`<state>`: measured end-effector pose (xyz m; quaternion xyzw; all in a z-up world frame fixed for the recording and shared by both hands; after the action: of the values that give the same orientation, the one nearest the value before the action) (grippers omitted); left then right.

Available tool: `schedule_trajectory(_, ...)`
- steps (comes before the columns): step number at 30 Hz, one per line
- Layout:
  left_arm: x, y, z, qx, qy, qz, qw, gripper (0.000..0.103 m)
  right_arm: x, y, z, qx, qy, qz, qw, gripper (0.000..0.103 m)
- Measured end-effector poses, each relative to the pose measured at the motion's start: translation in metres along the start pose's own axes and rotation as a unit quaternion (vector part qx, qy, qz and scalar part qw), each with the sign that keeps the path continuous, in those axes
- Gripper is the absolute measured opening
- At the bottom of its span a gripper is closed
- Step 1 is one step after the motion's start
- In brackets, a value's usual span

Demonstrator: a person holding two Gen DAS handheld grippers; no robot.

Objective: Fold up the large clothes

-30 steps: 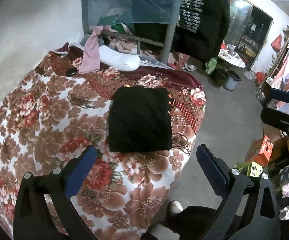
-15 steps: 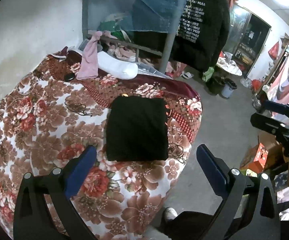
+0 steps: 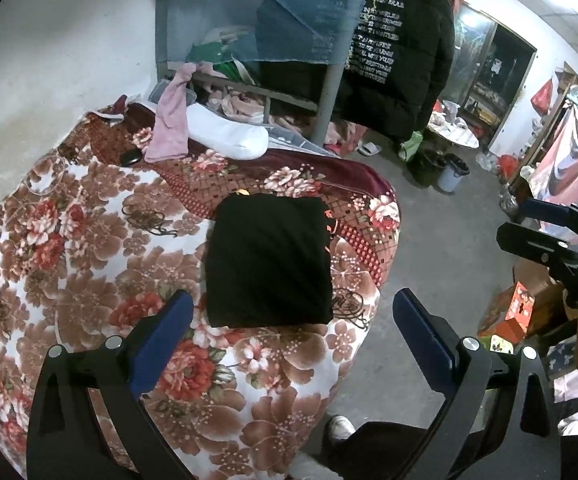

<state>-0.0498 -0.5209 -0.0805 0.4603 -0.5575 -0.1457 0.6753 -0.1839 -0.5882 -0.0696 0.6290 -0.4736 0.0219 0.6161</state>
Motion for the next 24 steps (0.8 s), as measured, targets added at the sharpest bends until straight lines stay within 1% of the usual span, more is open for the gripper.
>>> schedule_trajectory(3,0.000,-0.005,0.000,-0.001,-0.003,-0.006,1.0000,0.098,0.001,0.000,0.000,0.003,0.003,-0.001,1.000,0.098)
schedule_trajectory(7,0.001,-0.006,0.002,-0.007,-0.003,-0.001,1.0000,0.097,0.003,-0.001,0.001,0.004,0.000,-0.001,1.000,0.098)
schedule_trajectory(10,0.001,-0.006,0.005,-0.005,-0.009,0.002,0.9999,0.097,0.004,-0.002,0.001,0.003,0.003,-0.001,1.000,0.098)
schedule_trajectory(18,0.002,-0.009,0.007,-0.009,-0.013,0.000,0.9999,0.097,0.003,-0.002,0.002,0.005,0.000,-0.001,1.000,0.098)
schedule_trajectory(20,0.003,-0.011,0.006,-0.001,-0.011,-0.002,0.9999,0.097,0.004,-0.002,0.002,0.004,0.001,-0.002,1.000,0.098)
schedule_trajectory(22,0.004,-0.016,0.004,-0.006,-0.003,-0.010,0.9999,0.097,0.004,-0.002,0.003,0.005,0.001,-0.002,1.000,0.098)
schedule_trajectory(24,0.004,-0.016,0.002,-0.008,0.002,-0.009,0.9999,0.097,0.003,-0.001,0.002,0.003,0.002,-0.001,1.000,0.098)
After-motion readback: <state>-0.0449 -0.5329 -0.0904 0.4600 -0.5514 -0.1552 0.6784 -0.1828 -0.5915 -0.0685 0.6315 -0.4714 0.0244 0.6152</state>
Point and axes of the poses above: each gripper's, at about its wrist camera, not at the fingertips, and y roughly against the way its jaws point, z to its right, x to its top, the point moved 3 cm from there along -y, roughly the way its jaws point, and after that the axes turned 15 degrees about x, right-handed, at the moved point
